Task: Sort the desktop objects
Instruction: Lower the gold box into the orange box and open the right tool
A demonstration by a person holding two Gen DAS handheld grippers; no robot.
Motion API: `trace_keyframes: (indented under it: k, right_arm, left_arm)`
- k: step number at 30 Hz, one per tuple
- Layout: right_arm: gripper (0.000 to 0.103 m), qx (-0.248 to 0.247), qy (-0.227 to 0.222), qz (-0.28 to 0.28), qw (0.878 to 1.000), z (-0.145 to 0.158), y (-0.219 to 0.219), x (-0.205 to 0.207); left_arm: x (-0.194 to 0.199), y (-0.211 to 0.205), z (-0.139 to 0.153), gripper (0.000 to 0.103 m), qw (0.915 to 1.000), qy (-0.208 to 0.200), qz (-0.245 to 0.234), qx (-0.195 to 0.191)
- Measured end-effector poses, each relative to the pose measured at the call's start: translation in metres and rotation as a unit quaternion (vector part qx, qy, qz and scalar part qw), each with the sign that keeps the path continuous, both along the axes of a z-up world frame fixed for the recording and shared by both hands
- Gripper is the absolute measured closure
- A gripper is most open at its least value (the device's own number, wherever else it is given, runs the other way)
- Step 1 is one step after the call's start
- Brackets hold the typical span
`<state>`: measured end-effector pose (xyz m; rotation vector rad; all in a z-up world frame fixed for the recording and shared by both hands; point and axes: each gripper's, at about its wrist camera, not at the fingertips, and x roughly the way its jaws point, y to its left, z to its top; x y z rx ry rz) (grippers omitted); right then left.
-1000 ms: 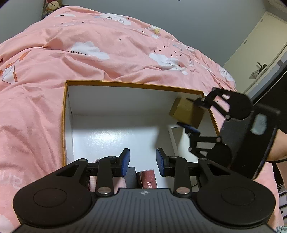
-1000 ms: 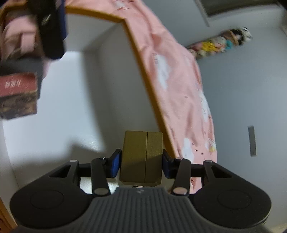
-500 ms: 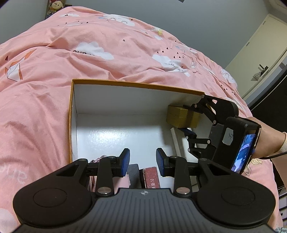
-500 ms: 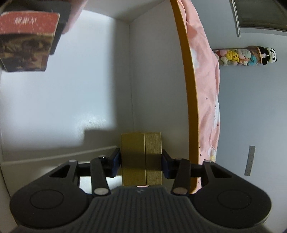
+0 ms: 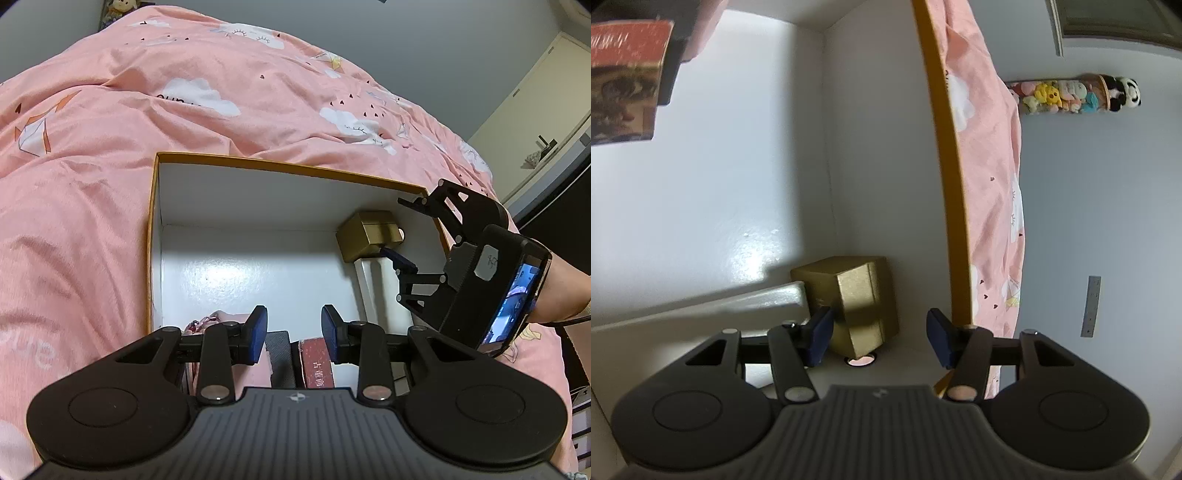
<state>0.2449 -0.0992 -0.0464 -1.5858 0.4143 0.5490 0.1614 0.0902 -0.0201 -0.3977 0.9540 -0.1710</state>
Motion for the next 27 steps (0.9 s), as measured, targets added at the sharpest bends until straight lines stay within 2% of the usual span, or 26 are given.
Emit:
trace_keyframes:
  k: [3,9,11,12,15,18,21,27]
  right_arm:
    - [0.048,0.004,0.0,0.003,1.0,0.003,0.002,-0.002]
    - [0.052,0.098,0.035,-0.004,0.995,0.016,0.024,-0.007]
    - [0.059,0.114,0.034,-0.009,0.993,0.008,0.033,-0.004]
    - [0.06,0.118,0.031,-0.011,0.992,0.003,0.036,-0.001]
    - [0.075,0.117,0.033,-0.032,0.992,-0.003,0.035,0.0]
    - [0.084,0.113,0.033,-0.06,0.991,-0.012,0.029,-0.002]
    - [0.084,0.114,0.042,-0.082,0.989,-0.015,0.022,0.002]
    - [0.086,0.139,0.052,-0.077,0.986,-0.005,0.026,-0.008]
  left_arm:
    - [0.0,0.005,-0.001,0.067,1.0,0.002,0.008,-0.004]
    - [0.004,0.015,-0.003,0.067,0.9996,0.006,0.024,-0.017]
    - [0.004,0.016,-0.004,0.067,0.9995,0.006,0.025,-0.017]
    - [0.004,0.016,-0.004,0.067,0.9995,0.006,0.025,-0.018]
    - [0.004,0.016,-0.004,0.067,0.9995,0.007,0.025,-0.018]
    - [0.004,0.015,-0.005,0.067,0.9995,0.007,0.025,-0.017]
    - [0.005,0.015,-0.006,0.067,0.9996,0.007,0.024,-0.015]
    - [0.003,0.01,-0.003,0.067,0.9997,0.004,0.024,-0.002]
